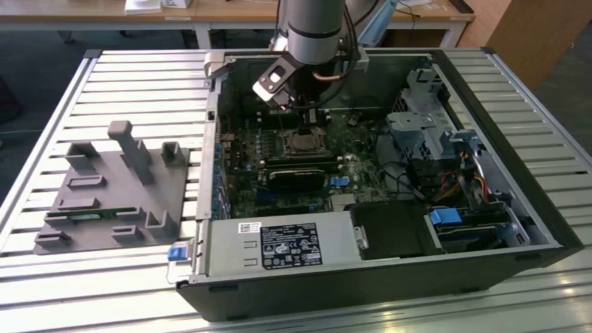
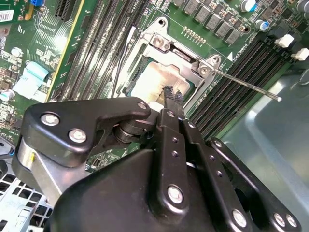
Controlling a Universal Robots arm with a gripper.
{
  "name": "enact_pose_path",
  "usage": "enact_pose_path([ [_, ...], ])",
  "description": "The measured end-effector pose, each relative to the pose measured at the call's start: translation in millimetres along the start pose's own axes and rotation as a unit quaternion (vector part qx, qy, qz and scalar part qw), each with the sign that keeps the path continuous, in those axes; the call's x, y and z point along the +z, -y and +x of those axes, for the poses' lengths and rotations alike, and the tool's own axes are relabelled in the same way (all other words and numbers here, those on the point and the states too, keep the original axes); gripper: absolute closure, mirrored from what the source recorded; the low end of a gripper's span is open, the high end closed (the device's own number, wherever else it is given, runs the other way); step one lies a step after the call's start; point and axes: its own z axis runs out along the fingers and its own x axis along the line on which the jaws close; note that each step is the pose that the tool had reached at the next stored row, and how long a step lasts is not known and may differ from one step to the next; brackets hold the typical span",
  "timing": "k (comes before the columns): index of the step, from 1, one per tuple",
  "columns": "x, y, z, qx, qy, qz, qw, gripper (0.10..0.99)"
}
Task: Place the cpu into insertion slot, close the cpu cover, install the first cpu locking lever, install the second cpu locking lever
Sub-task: 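Install the first cpu locking lever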
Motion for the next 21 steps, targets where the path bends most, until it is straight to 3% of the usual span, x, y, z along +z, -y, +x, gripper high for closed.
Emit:
enact_pose_path([
  [13,-3.8,-0.1,0.1,0.000,0.0002,0.0000,1.0000,0.980],
  [21,-4.8,-0.1,0.1,0.000,0.0037,0.0001,1.0000,0.980],
])
